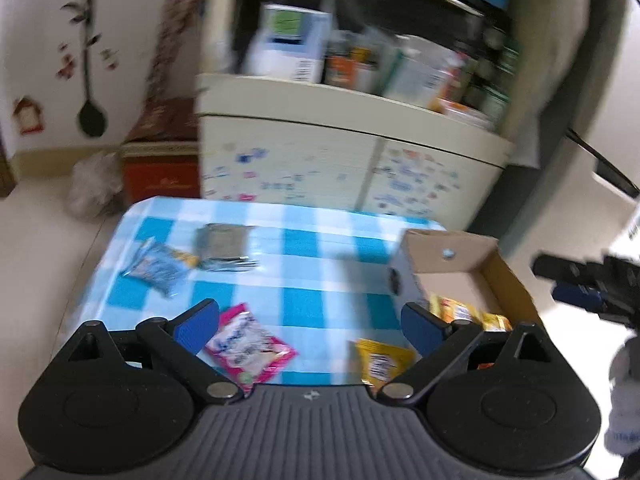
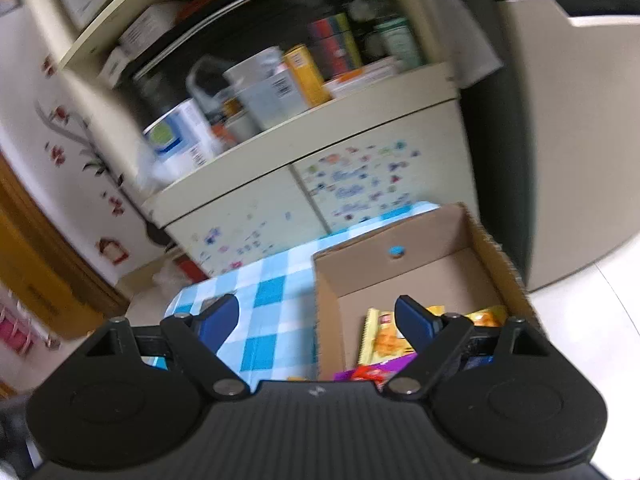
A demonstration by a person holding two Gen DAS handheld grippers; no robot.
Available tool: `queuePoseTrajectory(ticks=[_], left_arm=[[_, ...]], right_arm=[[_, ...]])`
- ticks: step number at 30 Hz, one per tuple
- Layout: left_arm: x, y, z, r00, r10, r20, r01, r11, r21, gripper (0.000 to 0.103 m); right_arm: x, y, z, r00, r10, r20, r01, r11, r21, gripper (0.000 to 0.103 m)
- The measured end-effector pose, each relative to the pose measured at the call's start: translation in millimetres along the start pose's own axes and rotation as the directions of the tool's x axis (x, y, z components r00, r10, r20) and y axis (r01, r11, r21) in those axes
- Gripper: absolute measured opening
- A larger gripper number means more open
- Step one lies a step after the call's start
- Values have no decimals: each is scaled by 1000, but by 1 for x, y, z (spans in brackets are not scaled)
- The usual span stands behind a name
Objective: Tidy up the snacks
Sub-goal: 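Move both tools back over the pink Americ packet and yellow waffle packet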
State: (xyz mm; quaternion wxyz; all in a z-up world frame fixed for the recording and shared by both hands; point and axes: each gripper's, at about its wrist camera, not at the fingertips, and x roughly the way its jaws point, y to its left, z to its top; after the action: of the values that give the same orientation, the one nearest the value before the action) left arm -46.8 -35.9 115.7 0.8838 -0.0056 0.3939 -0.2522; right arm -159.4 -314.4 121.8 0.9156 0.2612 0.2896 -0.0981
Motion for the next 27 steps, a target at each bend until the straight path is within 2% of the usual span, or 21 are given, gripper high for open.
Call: queuePoseTrajectory(ticks=[4,12,20,27], left_arm=[[8,22,0,999,37,-21,-37,999,-28,100],[36,46,-13,991,98,-87,-97,995,17,101],[83,62,-13,980,144,-137,-157,983,-92,102],[122,61,-16,967,163,-194,-185,977,-103,102]], right_arm=[[8,16,-9,999,26,-25,-28,997,-70,85],[21,48,-36,995,54,-88,-70,980,-185,85],[40,73,-69,990,-6,-141,-30,967,-253,85],[55,84,-94,985,-66,-161,19,961,-276,81]])
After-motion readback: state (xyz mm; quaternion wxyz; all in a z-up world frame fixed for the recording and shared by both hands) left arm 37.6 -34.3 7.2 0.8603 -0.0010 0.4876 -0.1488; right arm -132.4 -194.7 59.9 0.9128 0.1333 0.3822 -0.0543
